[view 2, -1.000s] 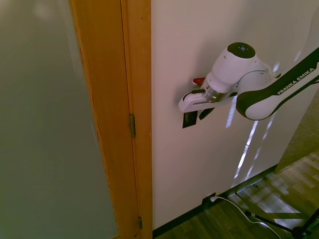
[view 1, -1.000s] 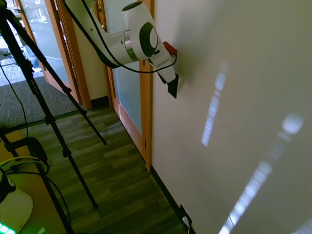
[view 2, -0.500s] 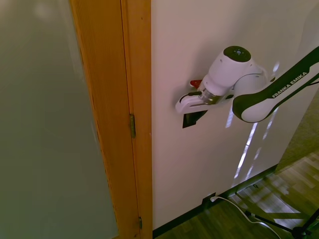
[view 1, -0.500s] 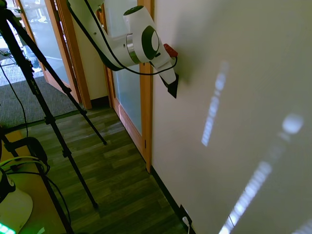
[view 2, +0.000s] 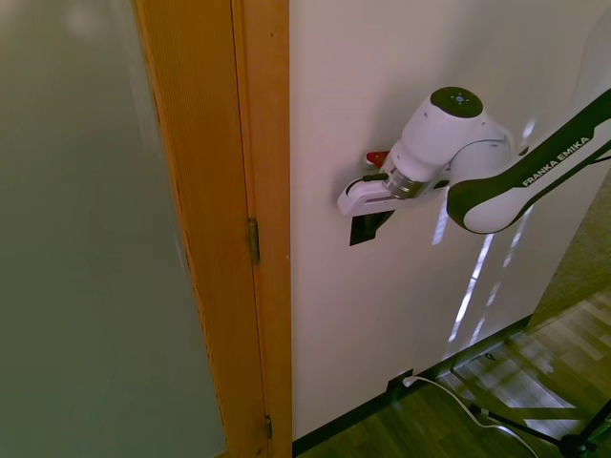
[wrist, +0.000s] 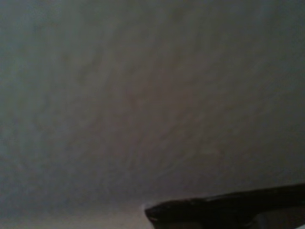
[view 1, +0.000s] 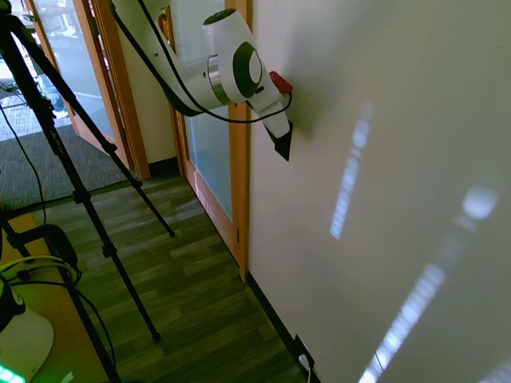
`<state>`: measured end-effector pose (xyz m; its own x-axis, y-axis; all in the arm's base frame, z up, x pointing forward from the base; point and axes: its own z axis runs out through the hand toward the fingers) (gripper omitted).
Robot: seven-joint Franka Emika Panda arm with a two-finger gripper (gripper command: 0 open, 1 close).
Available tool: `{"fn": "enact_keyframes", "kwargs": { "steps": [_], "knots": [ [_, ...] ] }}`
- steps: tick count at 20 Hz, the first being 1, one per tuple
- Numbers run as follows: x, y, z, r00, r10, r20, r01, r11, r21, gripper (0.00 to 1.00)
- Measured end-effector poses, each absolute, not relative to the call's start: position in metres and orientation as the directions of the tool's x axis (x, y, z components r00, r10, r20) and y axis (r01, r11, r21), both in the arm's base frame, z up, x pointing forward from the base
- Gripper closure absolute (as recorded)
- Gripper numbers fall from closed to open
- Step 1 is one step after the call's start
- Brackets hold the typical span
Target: Turn on the light
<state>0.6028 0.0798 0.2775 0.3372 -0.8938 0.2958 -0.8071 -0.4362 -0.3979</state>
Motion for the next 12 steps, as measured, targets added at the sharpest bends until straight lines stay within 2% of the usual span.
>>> {"fn": "enact_keyframes", "kwargs": {
  "steps": [4, 5, 12],
  "knots": [
    [0.590, 0.075, 0.302, 0.328, -0.895, 0.303, -0.768, -0.439, -0.466, 1.00],
    [0.588, 0.074, 0.310, 0.325, -0.896, 0.303, -0.761, -0.437, -0.479, 0.00],
    [0.583, 0.068, 0.315, 0.332, -0.896, 0.295, -0.748, -0.441, -0.496, 0.00]
  ]
}}
